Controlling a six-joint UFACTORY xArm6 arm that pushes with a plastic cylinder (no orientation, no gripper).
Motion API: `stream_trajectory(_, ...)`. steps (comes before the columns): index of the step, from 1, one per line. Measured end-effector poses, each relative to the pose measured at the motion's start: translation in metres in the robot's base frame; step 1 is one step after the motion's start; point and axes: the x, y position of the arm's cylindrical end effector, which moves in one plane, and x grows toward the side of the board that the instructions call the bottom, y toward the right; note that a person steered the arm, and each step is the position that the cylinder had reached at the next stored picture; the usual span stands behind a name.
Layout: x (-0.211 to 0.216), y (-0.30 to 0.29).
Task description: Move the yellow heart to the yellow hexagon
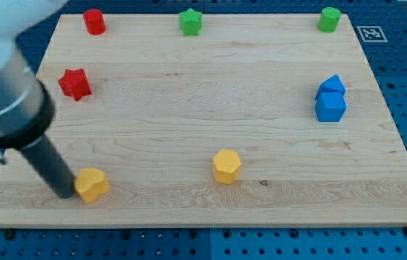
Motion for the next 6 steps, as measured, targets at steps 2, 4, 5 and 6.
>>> stream_trajectory(2, 0.0, 0.101)
stream_trajectory(4, 0.002, 0.168)
stream_trajectory(5, 0.005, 0.134)
stream_trajectory(6, -0.01, 0.056)
